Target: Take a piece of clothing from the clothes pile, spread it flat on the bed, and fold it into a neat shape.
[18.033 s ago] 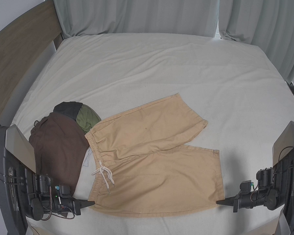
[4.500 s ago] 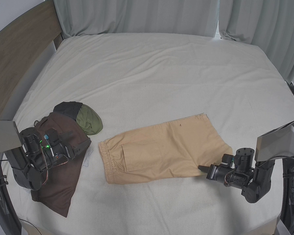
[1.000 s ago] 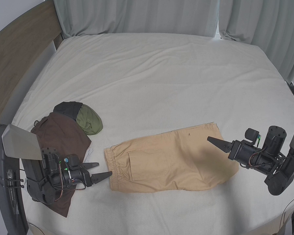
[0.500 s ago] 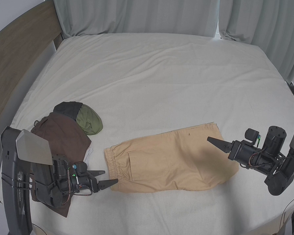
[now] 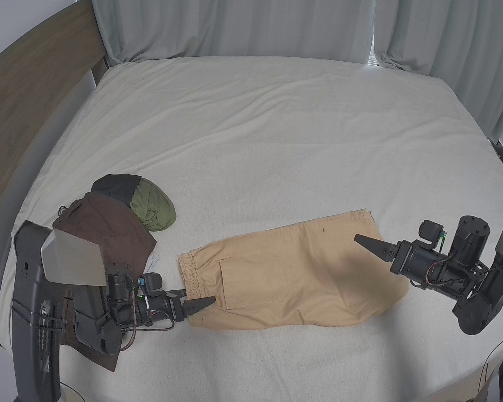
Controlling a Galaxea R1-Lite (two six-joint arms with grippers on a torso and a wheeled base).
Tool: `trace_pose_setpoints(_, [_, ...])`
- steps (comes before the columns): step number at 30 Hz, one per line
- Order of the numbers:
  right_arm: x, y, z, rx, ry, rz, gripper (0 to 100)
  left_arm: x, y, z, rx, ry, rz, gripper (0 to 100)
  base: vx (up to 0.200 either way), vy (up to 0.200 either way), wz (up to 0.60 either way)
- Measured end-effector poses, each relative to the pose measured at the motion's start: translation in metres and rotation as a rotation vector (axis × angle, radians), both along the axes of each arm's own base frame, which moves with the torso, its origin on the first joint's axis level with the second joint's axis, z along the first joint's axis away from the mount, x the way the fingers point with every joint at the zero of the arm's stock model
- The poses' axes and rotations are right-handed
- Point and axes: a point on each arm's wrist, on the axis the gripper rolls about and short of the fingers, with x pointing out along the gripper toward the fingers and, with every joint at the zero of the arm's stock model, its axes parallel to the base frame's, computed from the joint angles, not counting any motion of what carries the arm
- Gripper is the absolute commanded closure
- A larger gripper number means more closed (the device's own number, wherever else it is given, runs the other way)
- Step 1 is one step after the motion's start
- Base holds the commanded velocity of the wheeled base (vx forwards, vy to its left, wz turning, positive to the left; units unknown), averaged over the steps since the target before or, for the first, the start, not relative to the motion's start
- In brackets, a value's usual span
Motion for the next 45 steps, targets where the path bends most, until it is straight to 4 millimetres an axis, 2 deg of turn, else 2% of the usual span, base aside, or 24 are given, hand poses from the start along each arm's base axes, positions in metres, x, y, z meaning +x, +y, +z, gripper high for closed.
trace_pose_setpoints(11, [0.0, 0.0, 0.0, 0.0, 0.0, -0.001, 0, 0.004, -0.023, 0.003, -0.058, 0.056, 0.056, 0, 0.0, 0.0, 0.0])
trace_pose_setpoints(27, [0.0, 0.0, 0.0, 0.0, 0.001, 0.0, 0, 0.003, -0.025, 0.002, -0.046, 0.058, 0.082, 0, 0.0, 0.0, 0.0])
trace_pose_setpoints(28, [0.0, 0.0, 0.0, 0.0, 0.001, 0.0, 0, 0.003, -0.025, 0.002, -0.044, 0.059, 0.086, 100, 0.0, 0.0, 0.0])
trace_pose_setpoints(37, [0.0, 0.0, -0.001, 0.0, 0.002, -0.001, 0, 0.0, -0.022, 0.0, -0.037, 0.08, 0.105, 100, 0.0, 0.0, 0.0])
trace_pose_setpoints(45, [0.0, 0.0, -0.001, -0.001, 0.005, -0.001, 0, -0.018, -0.016, 0.006, -0.024, 0.126, 0.103, 100, 0.0, 0.0, 0.0])
